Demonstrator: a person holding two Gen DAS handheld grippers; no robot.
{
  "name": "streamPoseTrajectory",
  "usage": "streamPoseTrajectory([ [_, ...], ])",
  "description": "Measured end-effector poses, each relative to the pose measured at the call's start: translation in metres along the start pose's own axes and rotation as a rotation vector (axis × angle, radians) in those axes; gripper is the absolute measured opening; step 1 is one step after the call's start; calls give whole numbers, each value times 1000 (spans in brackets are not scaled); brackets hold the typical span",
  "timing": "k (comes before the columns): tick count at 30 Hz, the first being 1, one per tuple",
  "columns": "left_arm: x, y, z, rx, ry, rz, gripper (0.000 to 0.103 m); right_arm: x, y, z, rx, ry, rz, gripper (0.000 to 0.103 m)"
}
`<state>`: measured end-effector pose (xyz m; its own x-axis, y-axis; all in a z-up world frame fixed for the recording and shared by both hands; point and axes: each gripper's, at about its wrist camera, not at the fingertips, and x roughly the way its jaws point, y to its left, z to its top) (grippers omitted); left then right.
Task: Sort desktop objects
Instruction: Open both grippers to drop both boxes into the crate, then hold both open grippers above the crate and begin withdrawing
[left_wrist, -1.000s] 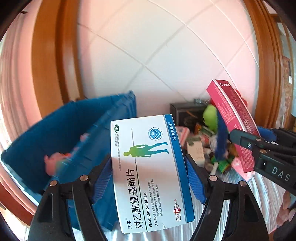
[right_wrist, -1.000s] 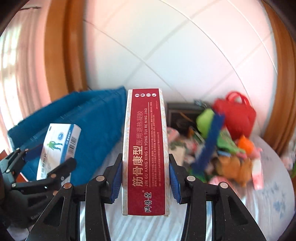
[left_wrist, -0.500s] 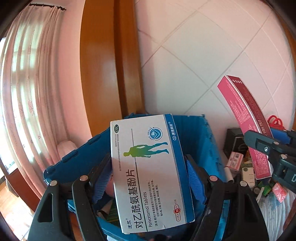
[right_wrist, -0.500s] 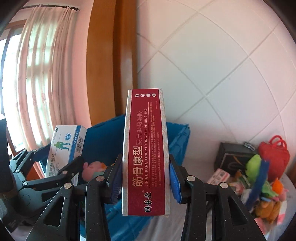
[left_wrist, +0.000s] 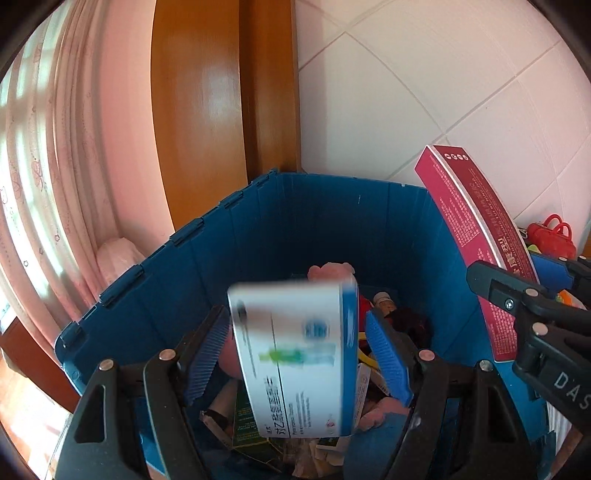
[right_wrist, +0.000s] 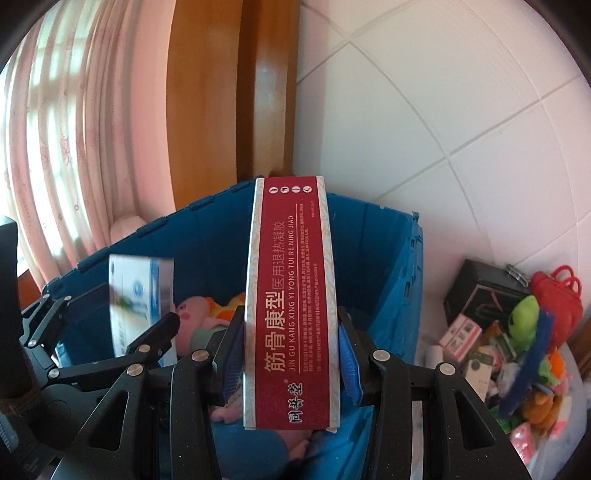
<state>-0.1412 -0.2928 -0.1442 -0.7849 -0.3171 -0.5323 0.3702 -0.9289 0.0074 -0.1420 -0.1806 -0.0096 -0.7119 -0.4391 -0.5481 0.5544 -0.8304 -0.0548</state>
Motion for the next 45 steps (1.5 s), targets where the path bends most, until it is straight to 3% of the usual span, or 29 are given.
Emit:
streamPoseTrajectory([
  [10,-12,14,2,-21,-24,-33,76,-2,7,2,-15,-3,-68,44],
  [12,-25,5,-1,-21,-27,-32,76,-4,9,2,-17,-14,-81,53],
  [14,-28,3,-3,-24,-27,-29,76,-10,12,2,-25,-28,-104,69],
  [26,-43,11,-16,-50,-40,-30,76,-40,8,-12,-26,-74,-134,102],
  [41,-72,-7,-30,-45,-71,-71,82,-80,-28,-47,28,-97,-90,103],
  [45,-73,-15,-35,-35,19,-61,85,-96,-34,-59,44,-101,-76,103],
])
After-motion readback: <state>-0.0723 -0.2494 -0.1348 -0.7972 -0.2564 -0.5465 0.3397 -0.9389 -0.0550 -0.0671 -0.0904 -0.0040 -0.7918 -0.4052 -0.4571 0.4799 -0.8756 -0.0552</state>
